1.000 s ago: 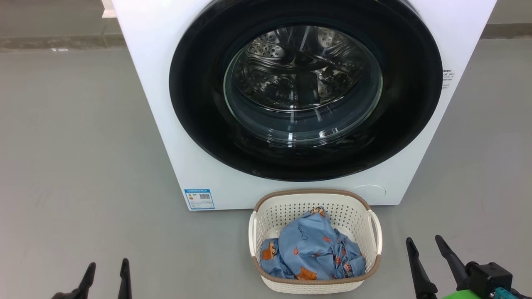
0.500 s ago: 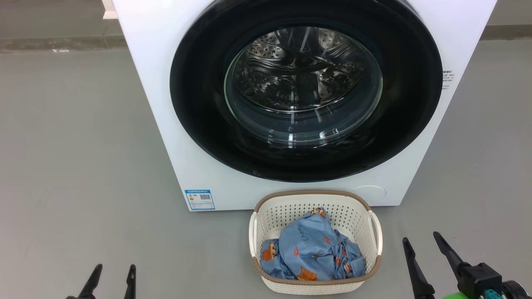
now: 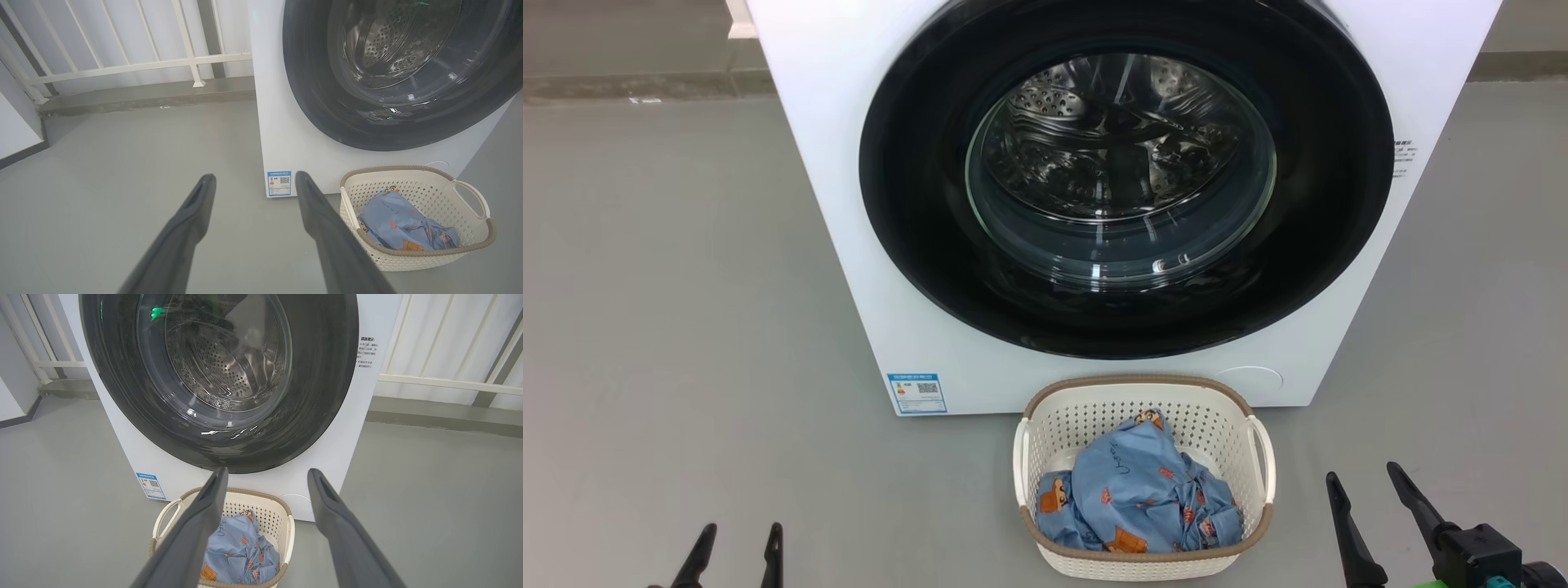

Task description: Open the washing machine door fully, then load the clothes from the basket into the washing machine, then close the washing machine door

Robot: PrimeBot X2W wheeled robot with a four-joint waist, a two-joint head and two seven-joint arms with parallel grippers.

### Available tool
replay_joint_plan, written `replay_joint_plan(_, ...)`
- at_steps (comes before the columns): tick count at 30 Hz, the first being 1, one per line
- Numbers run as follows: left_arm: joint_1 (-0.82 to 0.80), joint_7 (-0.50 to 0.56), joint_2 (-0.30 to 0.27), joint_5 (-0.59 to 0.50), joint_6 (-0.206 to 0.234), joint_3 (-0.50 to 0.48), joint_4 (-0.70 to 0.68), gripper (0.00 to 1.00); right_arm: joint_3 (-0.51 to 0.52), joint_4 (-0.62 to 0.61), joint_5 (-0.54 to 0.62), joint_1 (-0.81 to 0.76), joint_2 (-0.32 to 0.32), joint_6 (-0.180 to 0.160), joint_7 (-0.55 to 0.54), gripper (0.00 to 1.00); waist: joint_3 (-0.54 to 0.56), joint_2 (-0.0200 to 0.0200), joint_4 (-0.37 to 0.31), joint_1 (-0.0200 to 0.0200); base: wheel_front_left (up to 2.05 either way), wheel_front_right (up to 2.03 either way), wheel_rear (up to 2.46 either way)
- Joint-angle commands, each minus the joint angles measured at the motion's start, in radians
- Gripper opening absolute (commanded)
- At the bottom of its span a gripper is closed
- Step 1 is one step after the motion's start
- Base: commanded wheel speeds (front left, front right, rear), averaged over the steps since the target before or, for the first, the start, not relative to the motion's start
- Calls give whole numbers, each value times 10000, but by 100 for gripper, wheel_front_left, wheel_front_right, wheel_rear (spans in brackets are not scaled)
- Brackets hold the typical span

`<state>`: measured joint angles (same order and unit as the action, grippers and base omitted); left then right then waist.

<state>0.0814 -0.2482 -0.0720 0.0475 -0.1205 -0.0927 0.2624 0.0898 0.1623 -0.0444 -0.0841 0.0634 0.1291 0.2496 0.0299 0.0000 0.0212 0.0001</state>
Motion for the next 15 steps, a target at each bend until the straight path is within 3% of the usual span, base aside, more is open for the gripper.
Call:
replay_joint_plan(1, -256, -136, -110, -47, -34, -381, -161, 100, -199, -274, 108, 140, 68, 16, 122, 100, 8, 0, 4, 0, 0, 0, 0)
replay_joint_plan(8, -277, -136, -62, -9, -63, -375, -159, 100, -224, -299, 111, 128, 56, 16, 122, 100, 20, 0, -3, 0, 32, 32, -64)
replay_joint_plan(15, -299, -136, -33, 19, -79, -362, -233, 100, -270, -288, 93, 137, 43, 16, 122, 100, 0, 0, -46, 0, 81, 81, -161)
